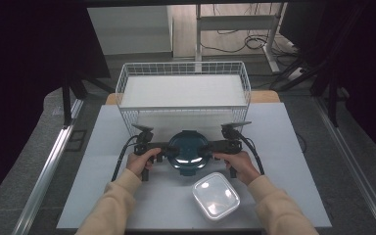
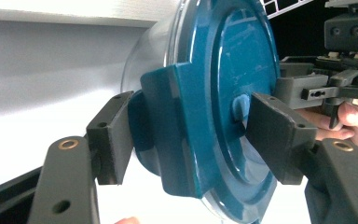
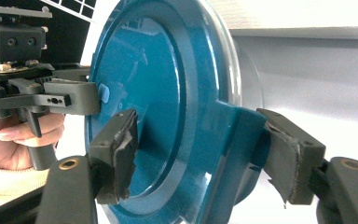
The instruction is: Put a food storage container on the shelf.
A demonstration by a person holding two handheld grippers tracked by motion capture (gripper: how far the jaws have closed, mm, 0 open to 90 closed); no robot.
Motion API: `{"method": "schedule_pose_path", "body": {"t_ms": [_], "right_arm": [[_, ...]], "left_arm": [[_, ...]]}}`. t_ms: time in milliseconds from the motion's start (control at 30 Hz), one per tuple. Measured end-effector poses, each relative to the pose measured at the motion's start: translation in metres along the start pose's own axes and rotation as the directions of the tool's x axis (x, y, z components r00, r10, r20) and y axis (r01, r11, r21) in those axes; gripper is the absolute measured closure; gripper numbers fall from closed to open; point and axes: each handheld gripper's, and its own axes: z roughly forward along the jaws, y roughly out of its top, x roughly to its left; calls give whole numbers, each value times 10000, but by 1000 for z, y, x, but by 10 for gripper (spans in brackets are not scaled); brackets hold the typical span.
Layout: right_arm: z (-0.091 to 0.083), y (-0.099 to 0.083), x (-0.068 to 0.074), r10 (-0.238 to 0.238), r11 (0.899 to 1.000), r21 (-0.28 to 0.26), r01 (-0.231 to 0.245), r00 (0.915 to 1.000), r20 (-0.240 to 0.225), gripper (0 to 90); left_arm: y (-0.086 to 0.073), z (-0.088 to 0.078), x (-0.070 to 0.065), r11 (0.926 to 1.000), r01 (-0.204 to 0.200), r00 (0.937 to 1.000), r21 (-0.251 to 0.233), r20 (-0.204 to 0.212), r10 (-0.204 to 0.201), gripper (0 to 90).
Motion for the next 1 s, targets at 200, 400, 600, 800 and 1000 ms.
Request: {"method": "schedule_pose_path", "body": {"t_ms": [200, 400, 600, 800, 1000], "right_arm": [[-7, -4, 0, 82, 9999, -137, -83, 9999, -110, 371], [-12, -7, 3, -92, 9986, -518, 85, 9999, -143, 398], [-18, -7, 10, -379, 9970, -688, 365, 9991, -190, 403], [-24, -7, 21, -707, 9936, -906, 675, 9970, -321, 407], [-31, -8, 30, -969, 9903, -1031, 933, 9948, -313, 412]], "left_arm": [[-1, -2, -4, 9998, -82, 10000, -172, -13, 82, 367], [-2, -5, -8, 9995, -251, 9997, -210, -65, 250, 376], [-2, -11, -17, 9987, -400, 9991, -310, -166, 395, 376], [-1, -24, -27, 9950, -836, 9963, -543, -263, 822, 376], [-1, -31, -37, 9933, -931, 9955, -685, -254, 916, 376]]}}
